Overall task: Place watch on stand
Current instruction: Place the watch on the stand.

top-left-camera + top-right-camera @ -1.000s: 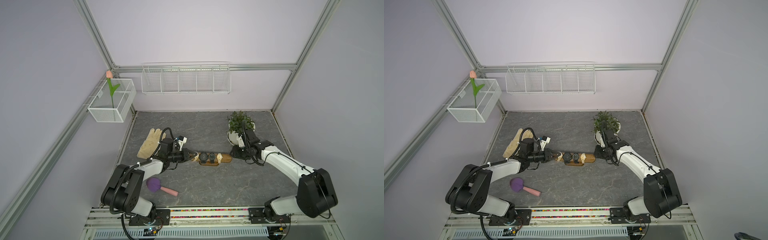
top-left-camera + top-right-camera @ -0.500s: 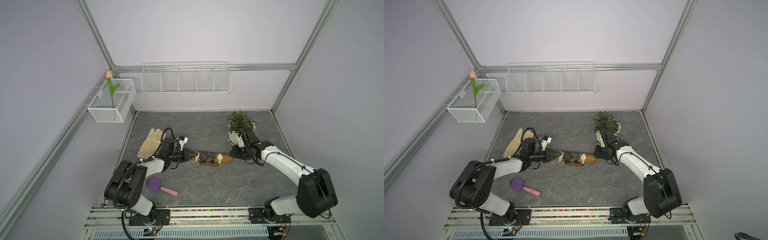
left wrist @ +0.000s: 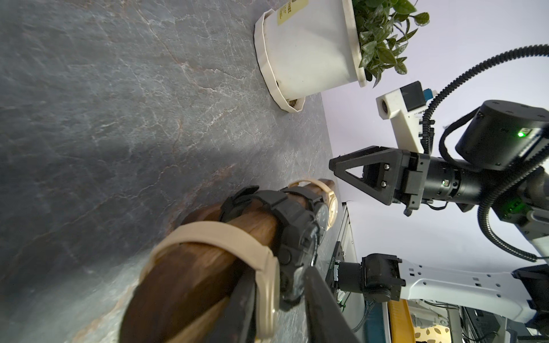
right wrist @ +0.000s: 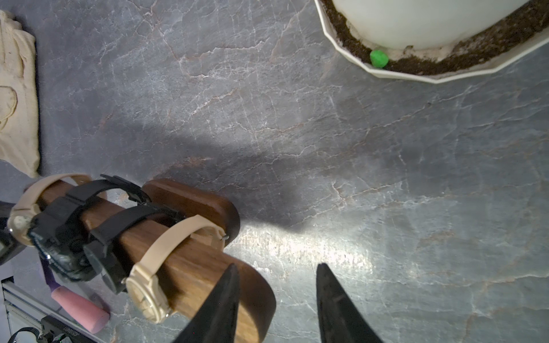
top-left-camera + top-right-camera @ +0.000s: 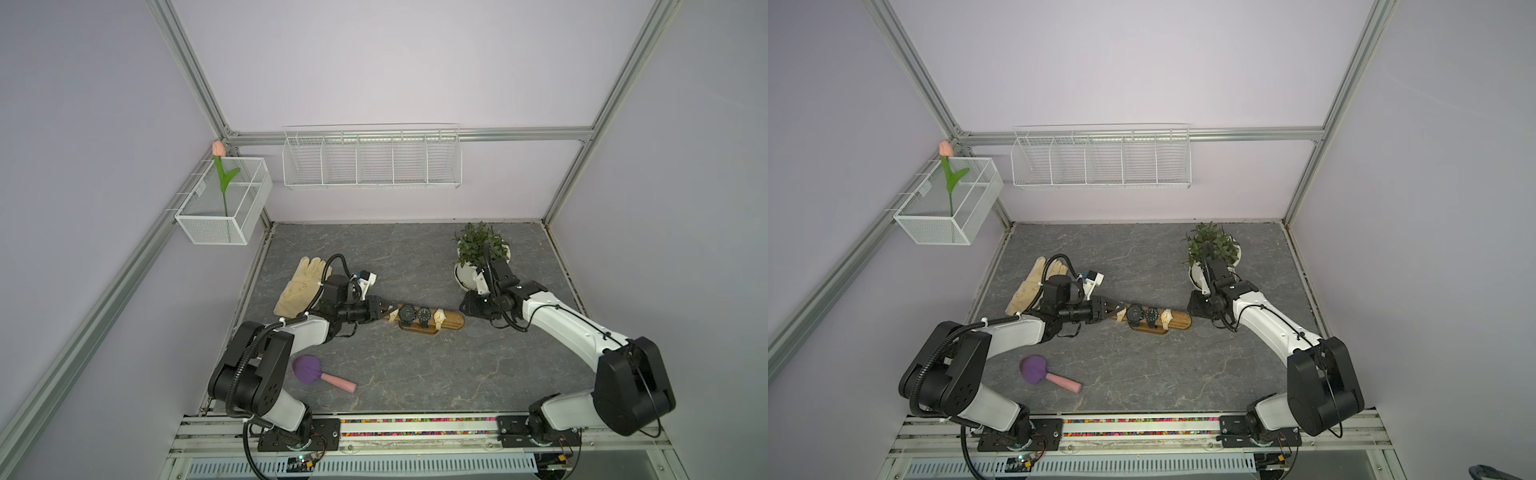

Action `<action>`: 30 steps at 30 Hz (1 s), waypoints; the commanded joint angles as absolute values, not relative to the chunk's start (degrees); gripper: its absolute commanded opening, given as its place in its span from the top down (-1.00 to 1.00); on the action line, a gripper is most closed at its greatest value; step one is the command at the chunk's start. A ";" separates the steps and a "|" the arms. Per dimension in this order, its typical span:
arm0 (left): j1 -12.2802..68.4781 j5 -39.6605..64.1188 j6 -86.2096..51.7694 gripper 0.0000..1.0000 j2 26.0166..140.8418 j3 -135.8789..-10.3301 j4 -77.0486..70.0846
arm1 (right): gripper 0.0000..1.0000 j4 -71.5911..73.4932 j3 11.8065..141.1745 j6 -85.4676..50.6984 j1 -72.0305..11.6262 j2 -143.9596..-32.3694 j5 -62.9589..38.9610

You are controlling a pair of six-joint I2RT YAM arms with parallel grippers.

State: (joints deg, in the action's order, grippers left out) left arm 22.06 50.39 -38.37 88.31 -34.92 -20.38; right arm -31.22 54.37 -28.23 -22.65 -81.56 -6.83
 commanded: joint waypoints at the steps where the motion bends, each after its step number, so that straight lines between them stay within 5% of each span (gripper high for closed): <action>1: 22.32 47.67 -36.66 0.30 86.64 -35.83 -15.53 | 0.10 -32.11 54.43 -27.62 -22.98 -81.17 -6.33; 8: 22.28 43.89 -33.97 0.09 83.27 -37.68 -6.97 | 0.10 -32.50 54.26 -27.60 -23.04 -80.63 -6.00; 20: 22.23 34.55 -28.81 0.08 75.59 -41.45 6.53 | 0.14 -34.89 53.79 -27.60 -24.42 -76.75 -5.46; 27: 22.44 38.73 -31.33 0.52 74.85 -43.02 2.91 | 0.80 -36.14 52.23 -30.32 -33.77 -72.46 -3.80; 30: 22.81 39.45 -32.79 0.81 75.17 -42.81 0.50 | 0.86 -36.30 50.78 -32.64 -37.12 -71.46 -3.30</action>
State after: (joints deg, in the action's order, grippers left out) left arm 22.24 38.17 -32.08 75.05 -41.58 2.81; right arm -34.48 52.84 -30.06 -35.00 -72.49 -4.32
